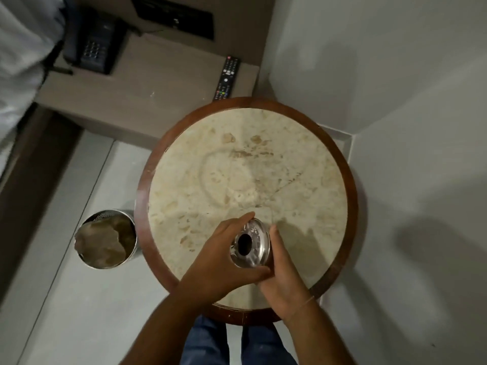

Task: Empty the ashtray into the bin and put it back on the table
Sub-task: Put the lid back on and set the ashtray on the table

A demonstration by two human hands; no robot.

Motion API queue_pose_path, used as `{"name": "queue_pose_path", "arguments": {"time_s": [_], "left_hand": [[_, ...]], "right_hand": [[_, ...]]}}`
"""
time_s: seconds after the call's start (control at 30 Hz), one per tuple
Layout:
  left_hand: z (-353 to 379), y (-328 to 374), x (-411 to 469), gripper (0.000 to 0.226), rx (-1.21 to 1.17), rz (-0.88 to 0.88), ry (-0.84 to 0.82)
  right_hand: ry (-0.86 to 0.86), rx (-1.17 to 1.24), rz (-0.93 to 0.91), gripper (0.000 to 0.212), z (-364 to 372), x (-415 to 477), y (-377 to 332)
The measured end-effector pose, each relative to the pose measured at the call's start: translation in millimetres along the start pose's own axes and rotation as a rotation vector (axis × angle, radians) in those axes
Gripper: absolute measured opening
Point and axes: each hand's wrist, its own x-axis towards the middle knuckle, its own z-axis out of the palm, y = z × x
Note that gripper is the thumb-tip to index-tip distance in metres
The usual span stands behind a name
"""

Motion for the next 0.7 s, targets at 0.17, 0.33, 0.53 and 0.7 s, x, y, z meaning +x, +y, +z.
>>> {"name": "queue_pose_path", "arguments": {"time_s": [0.17, 0.33, 0.53, 0.7], "left_hand": [[27, -5, 34, 0.113, 0.242, 0.029, 0.057], [42, -16, 70, 0.108, 0.561, -0.006, 0.195], [45, -22, 102, 0.110, 0.727, 0.012, 0.124], [46, -31, 111, 0.115, 0.803, 0.018, 0.120]], "right_hand": [[0.122, 0.013, -0.067, 0.061, -26, 5, -16], [0.293, -0.007, -0.149, 0.050, -55, 8, -14], [0.388, -0.016, -0.127, 0.035, -83, 1, -1], [0.392, -0.078, -0.148, 0.040, -95, -2, -3]]}}
